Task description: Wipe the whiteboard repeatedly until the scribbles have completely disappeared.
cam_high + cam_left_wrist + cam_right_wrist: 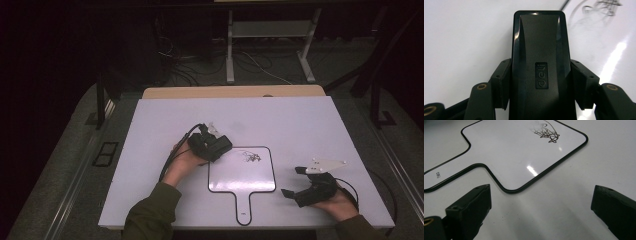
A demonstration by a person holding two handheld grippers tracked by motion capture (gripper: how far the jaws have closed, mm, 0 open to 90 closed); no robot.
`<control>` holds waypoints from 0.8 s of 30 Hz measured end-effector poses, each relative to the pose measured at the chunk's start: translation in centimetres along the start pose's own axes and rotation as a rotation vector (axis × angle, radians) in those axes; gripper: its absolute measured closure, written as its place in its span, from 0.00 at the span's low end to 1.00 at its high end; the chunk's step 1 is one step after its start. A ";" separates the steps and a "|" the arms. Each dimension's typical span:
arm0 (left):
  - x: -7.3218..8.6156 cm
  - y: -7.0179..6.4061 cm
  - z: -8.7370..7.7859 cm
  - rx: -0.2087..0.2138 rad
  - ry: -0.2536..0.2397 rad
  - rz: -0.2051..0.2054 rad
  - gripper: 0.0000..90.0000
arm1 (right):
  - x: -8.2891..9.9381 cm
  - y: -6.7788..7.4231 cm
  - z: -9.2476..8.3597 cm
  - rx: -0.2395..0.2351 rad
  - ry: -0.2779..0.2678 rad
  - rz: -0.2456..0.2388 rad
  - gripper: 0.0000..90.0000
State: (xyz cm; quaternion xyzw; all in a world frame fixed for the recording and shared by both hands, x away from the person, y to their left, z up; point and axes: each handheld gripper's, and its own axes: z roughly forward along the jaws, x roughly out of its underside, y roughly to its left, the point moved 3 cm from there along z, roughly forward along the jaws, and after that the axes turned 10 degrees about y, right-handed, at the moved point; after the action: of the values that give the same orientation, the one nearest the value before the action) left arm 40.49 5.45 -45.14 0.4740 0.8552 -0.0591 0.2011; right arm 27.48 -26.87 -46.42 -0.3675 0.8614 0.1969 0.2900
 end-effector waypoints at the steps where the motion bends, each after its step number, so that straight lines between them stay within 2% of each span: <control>1: 0.0 0.2 0.0 -0.006 0.002 -0.006 0.44 | 0.0 0.0 0.0 0.001 -0.001 0.001 0.02; 2: 0.1 0.4 0.1 -0.017 -0.011 -0.014 0.44 | 0.0 0.0 0.0 0.001 -0.001 0.001 0.02; 4: 0.2 0.6 0.0 -0.008 -0.005 -0.021 0.44 | 0.0 0.0 0.0 0.002 -0.001 0.000 0.02; 7: 0.1 0.1 0.0 -0.006 0.001 0.006 0.44 | 0.0 0.0 0.0 0.001 0.000 -0.001 0.02; 12: -0.2 -1.4 0.0 0.041 0.002 0.044 0.44 | 0.0 -0.1 0.1 0.001 0.001 -0.002 0.02; 13: -0.3 -1.5 0.0 0.028 0.007 0.051 0.44 | 0.0 0.0 0.1 0.001 0.001 -0.002 0.02; 15: -0.4 -1.2 0.1 -0.022 0.000 0.040 0.44 | 0.0 0.0 0.1 0.002 0.000 -0.003 0.02; 19: -0.2 -0.3 0.2 -0.016 -0.007 0.006 0.44 | 0.0 0.0 0.0 0.002 0.000 -0.002 0.02; 21: -0.2 -0.5 0.0 -0.020 0.008 0.024 0.44 | 0.0 -0.1 0.1 0.002 0.000 -0.001 0.02; 24: -0.2 -1.1 -0.1 0.034 0.024 0.049 0.44 | 0.0 -0.1 0.1 0.002 0.000 -0.001 0.02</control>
State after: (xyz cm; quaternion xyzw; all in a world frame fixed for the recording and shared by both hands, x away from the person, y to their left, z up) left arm 39.63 4.76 -45.06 0.4988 0.8446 -0.0632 0.1841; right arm 27.57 -26.87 -46.49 -0.3677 0.8614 0.1960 0.2903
